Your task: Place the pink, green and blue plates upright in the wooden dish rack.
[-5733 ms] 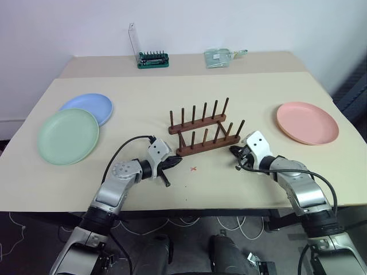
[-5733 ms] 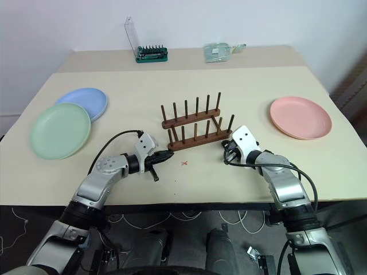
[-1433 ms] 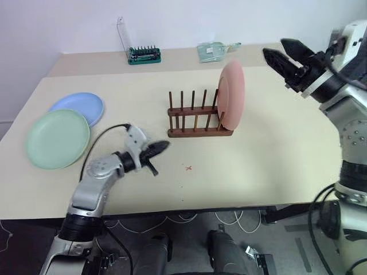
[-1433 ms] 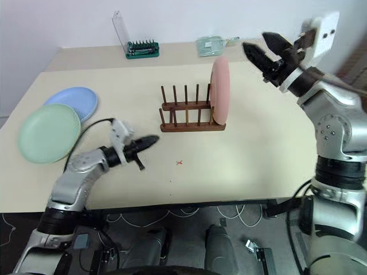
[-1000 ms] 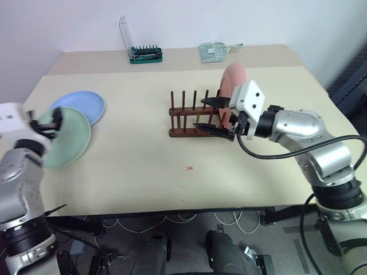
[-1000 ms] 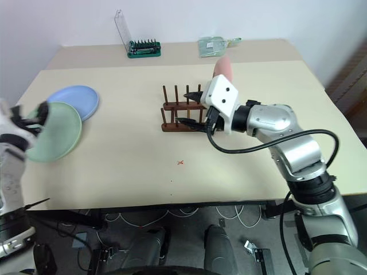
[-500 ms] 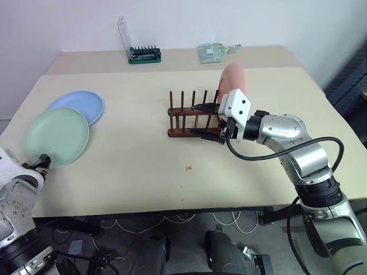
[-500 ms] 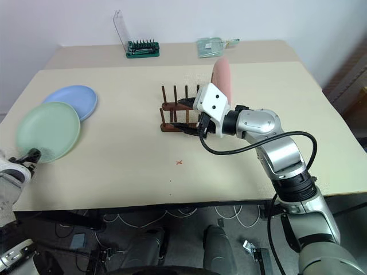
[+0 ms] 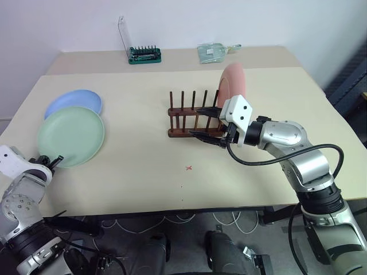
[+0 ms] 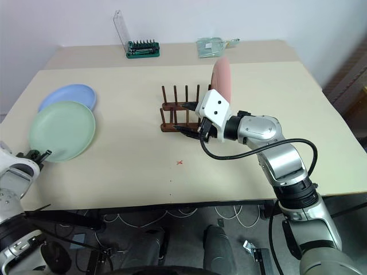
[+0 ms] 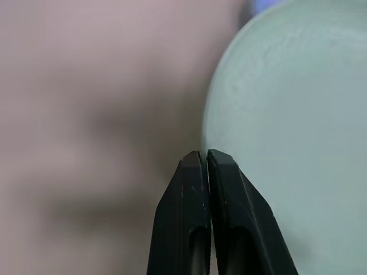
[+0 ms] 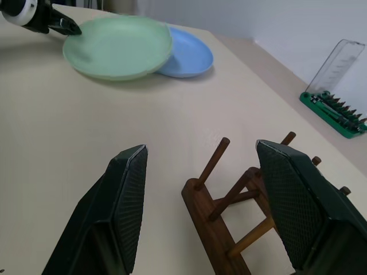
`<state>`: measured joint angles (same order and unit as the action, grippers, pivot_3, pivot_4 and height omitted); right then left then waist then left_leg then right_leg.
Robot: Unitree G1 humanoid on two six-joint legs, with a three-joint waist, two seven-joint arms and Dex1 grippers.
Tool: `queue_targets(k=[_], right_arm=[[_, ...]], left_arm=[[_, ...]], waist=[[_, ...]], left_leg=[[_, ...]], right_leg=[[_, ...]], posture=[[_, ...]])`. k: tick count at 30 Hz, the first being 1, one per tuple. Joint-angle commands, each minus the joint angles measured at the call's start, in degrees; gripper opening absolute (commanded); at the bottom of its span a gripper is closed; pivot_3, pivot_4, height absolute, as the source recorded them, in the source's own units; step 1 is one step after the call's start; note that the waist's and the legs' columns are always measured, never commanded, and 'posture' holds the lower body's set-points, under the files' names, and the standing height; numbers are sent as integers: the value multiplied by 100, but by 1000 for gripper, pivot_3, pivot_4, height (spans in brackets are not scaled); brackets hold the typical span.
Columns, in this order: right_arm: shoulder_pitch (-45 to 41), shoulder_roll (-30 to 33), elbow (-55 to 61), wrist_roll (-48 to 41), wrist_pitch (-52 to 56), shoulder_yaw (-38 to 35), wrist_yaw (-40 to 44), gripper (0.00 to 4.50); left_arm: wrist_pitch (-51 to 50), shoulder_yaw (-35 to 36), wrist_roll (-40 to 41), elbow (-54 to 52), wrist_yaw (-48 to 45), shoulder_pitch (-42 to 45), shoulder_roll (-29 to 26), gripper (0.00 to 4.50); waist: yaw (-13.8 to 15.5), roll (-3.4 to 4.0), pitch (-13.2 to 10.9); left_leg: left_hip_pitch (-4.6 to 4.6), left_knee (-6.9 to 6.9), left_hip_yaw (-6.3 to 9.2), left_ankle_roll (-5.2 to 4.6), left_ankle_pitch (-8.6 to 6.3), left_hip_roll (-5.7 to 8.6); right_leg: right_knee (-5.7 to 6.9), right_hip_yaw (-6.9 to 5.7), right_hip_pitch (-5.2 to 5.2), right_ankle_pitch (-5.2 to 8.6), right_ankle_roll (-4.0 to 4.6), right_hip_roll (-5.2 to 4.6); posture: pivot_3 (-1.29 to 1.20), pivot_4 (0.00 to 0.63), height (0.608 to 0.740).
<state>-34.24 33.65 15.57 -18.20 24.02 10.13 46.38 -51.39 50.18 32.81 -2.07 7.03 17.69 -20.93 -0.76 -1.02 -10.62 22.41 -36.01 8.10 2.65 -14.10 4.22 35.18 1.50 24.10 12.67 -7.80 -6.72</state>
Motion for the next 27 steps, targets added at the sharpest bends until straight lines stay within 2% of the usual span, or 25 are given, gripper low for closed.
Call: queue_targets(k=[1,7,10,13,14,19,21,25,27], right_arm=[[-59,-4,181,7,-90,-197,3,3071],[-256,-71,142,11,-217,-181,42,3071],[-558,-144,-3,115,-304,-34,115,3071],[-1026,-278,-474,981,-1118,396,-39,3907],[-1172,-306,-663,1338,-1454,565,-116,4371],[-1751,-513,-1502,2538,-2701,1049,-512,4446],[-1837,-570,-1716,2787,-3039,1119,-591,4446],[-2033,-585,-2270,3870,-3663,1388,-1210,4446],[-2061,-685,-2429,3971,-3809,1378,-1331,4446]], left_arm=[[349,26,238,-293,-110,-15,93,28],[926,-179,802,-1017,-593,182,174,28],[1059,-689,748,-1329,-546,608,58,28],[1059,-1565,357,-1469,-396,1303,-63,0],[1075,-1840,235,-1474,-380,1497,-70,0],[1107,-2852,-132,-1533,-309,2183,59,0],[1035,-3030,-226,-1502,-189,2325,116,0],[677,-3416,-176,-1579,96,2697,548,0],[560,-3484,-106,-1685,85,2726,672,0]], waist=[[3,0,0],[9,-14,-7],[10,-15,-8],[17,-21,-9],[10,-22,-8],[-39,-22,-9],[-50,-22,-9],[-22,-23,-10],[-18,-23,-10]], left_leg=[[0,0,0,1,1,0],[3,-4,0,4,1,0],[2,-3,0,5,1,0],[4,-5,1,14,7,2],[4,-5,0,15,7,2],[2,1,-5,50,27,3],[4,8,-7,53,29,1],[5,9,-7,53,29,1],[7,6,-7,54,29,2]], right_leg=[[0,0,0,0,0,0],[-2,0,-1,0,1,-1],[-2,0,-1,-1,1,0],[-2,-1,-2,-3,2,2],[-3,-1,-3,-3,2,1],[-2,1,4,-5,0,1],[1,3,15,-5,1,2],[3,3,19,-5,1,3],[1,3,16,-5,1,3]], posture=[[0,150,740],[0,150,740],[0,150,740],[0,150,740],[0,150,740],[0,150,740],[0,150,740],[0,150,740],[0,150,740]])
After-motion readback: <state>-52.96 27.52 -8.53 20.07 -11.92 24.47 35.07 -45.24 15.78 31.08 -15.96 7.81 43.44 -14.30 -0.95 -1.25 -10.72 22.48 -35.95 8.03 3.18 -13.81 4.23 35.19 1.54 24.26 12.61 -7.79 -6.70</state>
